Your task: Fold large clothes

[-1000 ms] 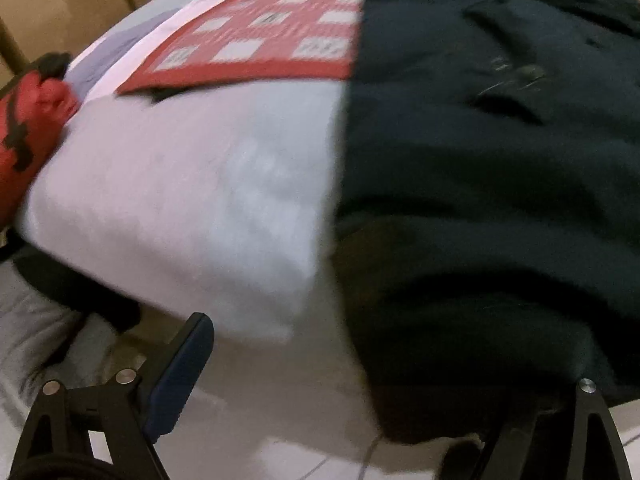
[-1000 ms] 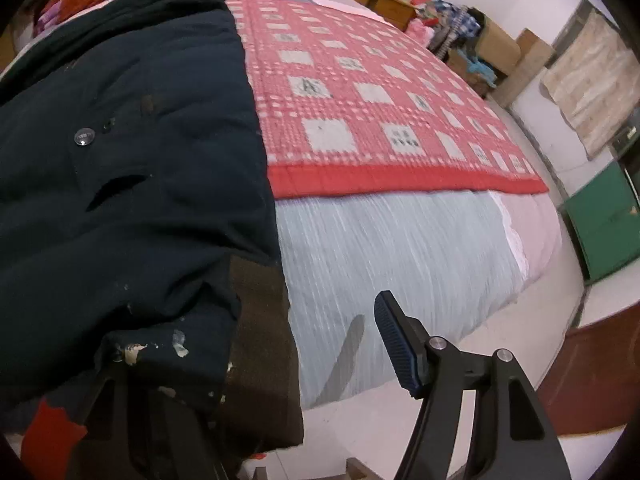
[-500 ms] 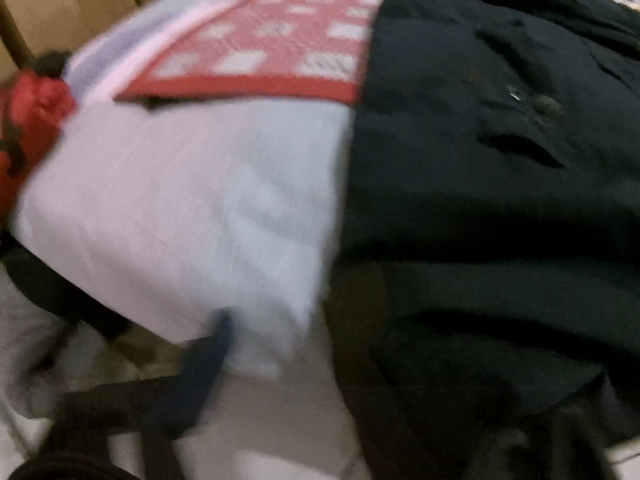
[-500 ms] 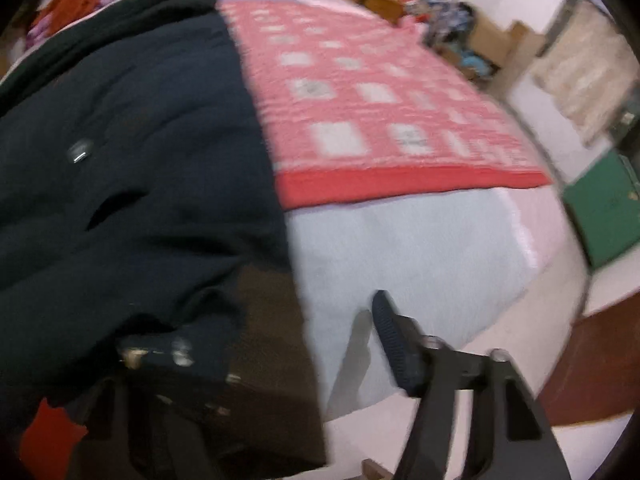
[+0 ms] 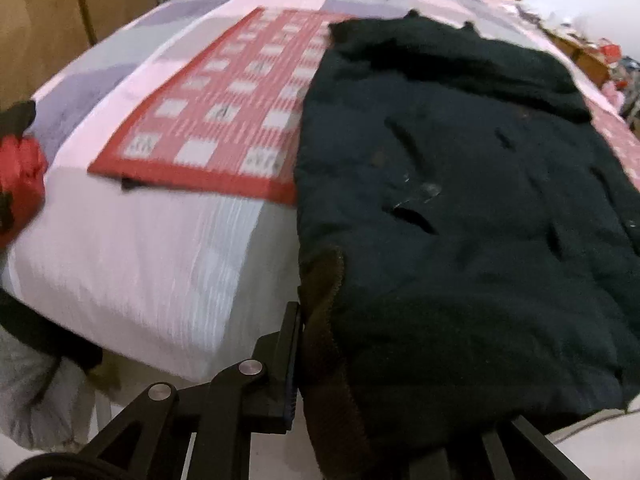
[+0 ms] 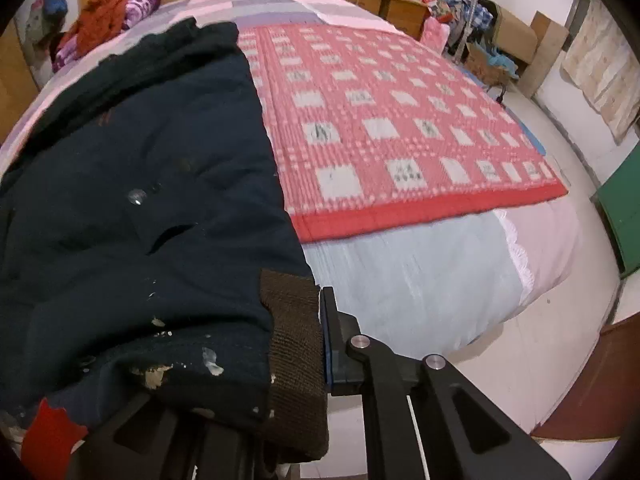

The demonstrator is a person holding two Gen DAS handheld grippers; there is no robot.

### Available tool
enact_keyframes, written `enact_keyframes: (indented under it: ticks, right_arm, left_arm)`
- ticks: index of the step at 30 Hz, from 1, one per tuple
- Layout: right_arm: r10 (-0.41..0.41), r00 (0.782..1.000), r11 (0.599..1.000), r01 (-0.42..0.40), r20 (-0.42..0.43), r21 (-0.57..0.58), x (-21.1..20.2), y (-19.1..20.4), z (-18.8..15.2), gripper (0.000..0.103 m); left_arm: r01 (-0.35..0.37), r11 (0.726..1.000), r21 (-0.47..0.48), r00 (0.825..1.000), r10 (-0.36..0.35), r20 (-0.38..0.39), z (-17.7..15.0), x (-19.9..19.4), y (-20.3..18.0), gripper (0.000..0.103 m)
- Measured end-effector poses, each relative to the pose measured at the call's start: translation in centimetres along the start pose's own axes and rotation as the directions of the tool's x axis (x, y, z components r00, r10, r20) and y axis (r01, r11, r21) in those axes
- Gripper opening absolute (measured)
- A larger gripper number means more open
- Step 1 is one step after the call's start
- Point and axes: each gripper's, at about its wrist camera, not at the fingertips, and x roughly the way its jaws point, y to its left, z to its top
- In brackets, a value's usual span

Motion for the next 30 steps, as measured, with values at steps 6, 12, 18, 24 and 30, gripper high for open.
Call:
enact_keyframes:
  ticks: [6, 12, 18, 24, 30]
  right_arm:
    - [0.050, 0.998, 0.999, -0.050, 0.042, -0.015, -4.2, -0.5, 0.8, 0.007]
    - [0.065, 0.998, 0.997, -0.064, 0.019, -0.052, -8.6, -1.4, 0.8, 0.007]
    - [0.046, 0.995, 0.991, -0.057, -0.090, -0.121, -13.8, -2.4, -1.2, 0.007]
    - [0.000, 0.988, 0.992, -0.020, -0.157, -0.124, -18.9, -4.0, -1.2, 0.007]
    - [0.042, 0.997, 0.991, -0.050, -0.062, -0.126, -20.1, -2.1, 4.0, 0.007]
  left_arm:
    - [0.025, 1.000, 0.006, 1.000, -0.025, 0.011, 0.3, -3.0, -0.6, 0.013]
    - [0.029, 0.999, 0.032, 0.999, -0.028, -0.043, -0.7, -5.8, -1.2, 0.013]
    - [0.016, 1.000, -0.009, 0.990, -0.017, -0.137, -2.7, -9.7, 0.0, 0.013]
    - [0.002, 0.999, -0.042, 0.977, -0.011, -0.213, -3.2, -12.9, 0.7, 0.013]
    - [-0.016, 0.997, -0.069, 0.990, 0.007, -0.138, 2.1, -12.2, 1.3, 0.013]
